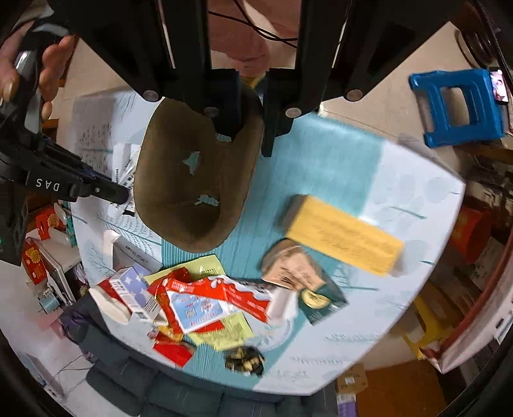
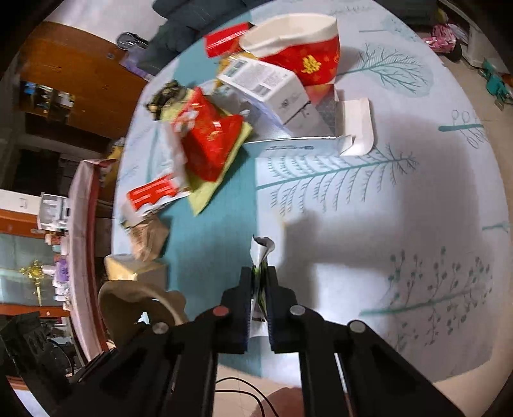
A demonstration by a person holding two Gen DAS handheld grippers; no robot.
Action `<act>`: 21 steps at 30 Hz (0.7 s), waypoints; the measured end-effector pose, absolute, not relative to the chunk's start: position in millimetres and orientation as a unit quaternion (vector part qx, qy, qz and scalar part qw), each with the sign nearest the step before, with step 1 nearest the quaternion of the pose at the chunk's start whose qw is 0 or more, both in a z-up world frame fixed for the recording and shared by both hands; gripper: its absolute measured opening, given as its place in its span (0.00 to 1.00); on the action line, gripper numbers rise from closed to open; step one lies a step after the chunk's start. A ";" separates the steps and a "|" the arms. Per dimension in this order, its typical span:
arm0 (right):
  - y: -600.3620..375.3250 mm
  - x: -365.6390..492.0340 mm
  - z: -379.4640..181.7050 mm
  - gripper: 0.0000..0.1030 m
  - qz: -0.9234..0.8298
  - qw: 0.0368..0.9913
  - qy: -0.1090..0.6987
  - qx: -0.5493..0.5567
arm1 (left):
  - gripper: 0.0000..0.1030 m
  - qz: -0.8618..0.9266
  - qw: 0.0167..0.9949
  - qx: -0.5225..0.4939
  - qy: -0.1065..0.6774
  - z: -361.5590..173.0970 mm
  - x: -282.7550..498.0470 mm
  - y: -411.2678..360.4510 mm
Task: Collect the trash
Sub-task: 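Carry the cup carrier and white wrapper to the bin and release both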
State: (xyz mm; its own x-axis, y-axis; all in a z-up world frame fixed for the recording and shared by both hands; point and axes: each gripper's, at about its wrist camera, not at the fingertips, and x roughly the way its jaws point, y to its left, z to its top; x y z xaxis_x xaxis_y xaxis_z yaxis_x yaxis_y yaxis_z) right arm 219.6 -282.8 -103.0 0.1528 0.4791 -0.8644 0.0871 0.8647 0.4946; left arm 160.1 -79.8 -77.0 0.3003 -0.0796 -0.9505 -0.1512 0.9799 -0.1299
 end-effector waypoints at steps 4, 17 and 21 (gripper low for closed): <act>-276.3 180.4 -76.9 0.07 0.158 0.747 0.612 0.206 | 0.07 0.026 0.819 -0.075 0.569 -50.9 124.2 -56.3; -202.4 38.6 -69.0 0.08 0.190 0.750 0.615 0.151 | 0.07 0.037 0.811 -0.079 0.578 -67.4 -10.1 26.8; -188.8 1.3 -88.9 0.08 0.185 0.745 0.624 0.146 | 0.07 0.030 0.799 -0.082 0.595 -98.9 -32.2 33.8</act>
State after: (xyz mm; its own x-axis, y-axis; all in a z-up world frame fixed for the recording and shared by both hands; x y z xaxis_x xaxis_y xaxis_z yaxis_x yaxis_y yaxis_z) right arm 1.3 -188.8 -88.9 0.1522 0.4571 -0.8763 -0.0931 0.8893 0.4478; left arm -32.2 33.8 -98.9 0.2894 -0.0501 -0.9559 -0.1459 0.9847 -0.0958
